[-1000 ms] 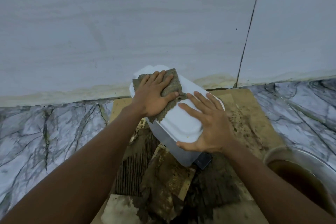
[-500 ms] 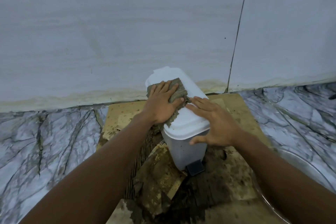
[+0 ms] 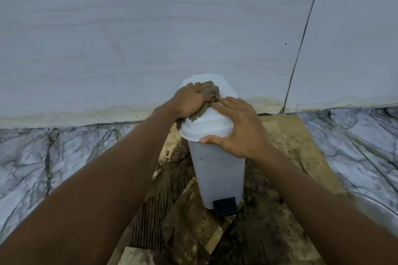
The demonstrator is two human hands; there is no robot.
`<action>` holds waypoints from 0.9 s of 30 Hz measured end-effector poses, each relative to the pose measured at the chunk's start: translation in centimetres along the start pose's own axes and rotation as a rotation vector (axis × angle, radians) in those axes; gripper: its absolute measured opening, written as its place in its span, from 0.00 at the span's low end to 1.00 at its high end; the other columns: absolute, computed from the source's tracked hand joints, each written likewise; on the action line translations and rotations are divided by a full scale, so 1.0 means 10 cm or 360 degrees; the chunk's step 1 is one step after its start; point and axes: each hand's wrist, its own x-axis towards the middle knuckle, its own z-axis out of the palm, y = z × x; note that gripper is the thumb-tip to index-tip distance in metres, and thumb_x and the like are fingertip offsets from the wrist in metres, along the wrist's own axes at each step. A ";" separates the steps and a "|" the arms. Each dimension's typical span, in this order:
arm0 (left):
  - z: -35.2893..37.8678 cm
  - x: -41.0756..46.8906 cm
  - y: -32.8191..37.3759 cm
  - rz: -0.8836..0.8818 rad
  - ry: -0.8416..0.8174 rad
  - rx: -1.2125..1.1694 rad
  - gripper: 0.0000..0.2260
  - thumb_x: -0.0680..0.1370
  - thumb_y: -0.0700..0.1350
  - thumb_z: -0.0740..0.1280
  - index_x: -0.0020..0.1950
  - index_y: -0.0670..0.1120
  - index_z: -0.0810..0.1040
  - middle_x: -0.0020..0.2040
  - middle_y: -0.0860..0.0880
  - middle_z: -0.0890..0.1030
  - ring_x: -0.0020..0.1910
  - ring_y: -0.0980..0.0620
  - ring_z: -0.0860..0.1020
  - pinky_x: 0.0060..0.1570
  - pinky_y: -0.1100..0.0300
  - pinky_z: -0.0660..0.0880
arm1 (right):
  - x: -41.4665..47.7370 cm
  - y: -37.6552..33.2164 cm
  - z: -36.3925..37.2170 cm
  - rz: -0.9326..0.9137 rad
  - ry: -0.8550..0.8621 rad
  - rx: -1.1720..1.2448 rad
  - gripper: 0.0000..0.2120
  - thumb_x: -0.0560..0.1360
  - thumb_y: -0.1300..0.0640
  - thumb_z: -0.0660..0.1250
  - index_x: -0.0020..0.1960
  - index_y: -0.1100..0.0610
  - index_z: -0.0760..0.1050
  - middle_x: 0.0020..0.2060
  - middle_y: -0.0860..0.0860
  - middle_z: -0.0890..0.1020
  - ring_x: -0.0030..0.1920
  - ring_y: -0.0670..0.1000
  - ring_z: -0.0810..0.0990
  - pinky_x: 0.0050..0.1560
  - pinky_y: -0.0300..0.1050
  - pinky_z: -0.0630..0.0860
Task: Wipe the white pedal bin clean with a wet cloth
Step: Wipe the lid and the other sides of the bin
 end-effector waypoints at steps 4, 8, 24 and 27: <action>0.22 -0.18 -0.05 0.0055 0.0074 -0.0080 0.26 0.85 0.53 0.59 0.82 0.52 0.59 0.84 0.49 0.54 0.83 0.48 0.49 0.79 0.50 0.46 | -0.34 0.01 0.08 -0.0041 0.0128 0.0064 0.46 0.62 0.25 0.69 0.70 0.55 0.75 0.71 0.53 0.74 0.73 0.53 0.69 0.77 0.51 0.58; 0.53 -0.46 -0.08 0.0118 0.0226 -0.0173 0.27 0.84 0.55 0.61 0.82 0.53 0.61 0.84 0.51 0.54 0.83 0.51 0.47 0.80 0.50 0.43 | -0.69 0.05 0.10 -0.0129 0.0190 0.0129 0.45 0.64 0.26 0.69 0.69 0.56 0.75 0.71 0.51 0.73 0.74 0.51 0.68 0.77 0.52 0.58; 0.93 -0.88 0.07 -0.0126 0.0690 -0.0501 0.29 0.84 0.63 0.51 0.83 0.52 0.57 0.84 0.51 0.53 0.83 0.52 0.50 0.81 0.48 0.50 | -0.78 0.11 -0.11 0.0019 -0.0067 0.0427 0.48 0.65 0.44 0.79 0.78 0.52 0.61 0.76 0.47 0.65 0.77 0.46 0.61 0.78 0.56 0.57; 0.87 -0.75 0.06 -0.0274 0.0622 -0.0663 0.30 0.83 0.63 0.54 0.83 0.53 0.57 0.84 0.50 0.52 0.83 0.50 0.52 0.80 0.47 0.53 | -0.76 0.05 -0.15 0.0121 -0.0127 0.0541 0.52 0.65 0.43 0.80 0.74 0.28 0.46 0.78 0.46 0.62 0.78 0.50 0.59 0.78 0.58 0.57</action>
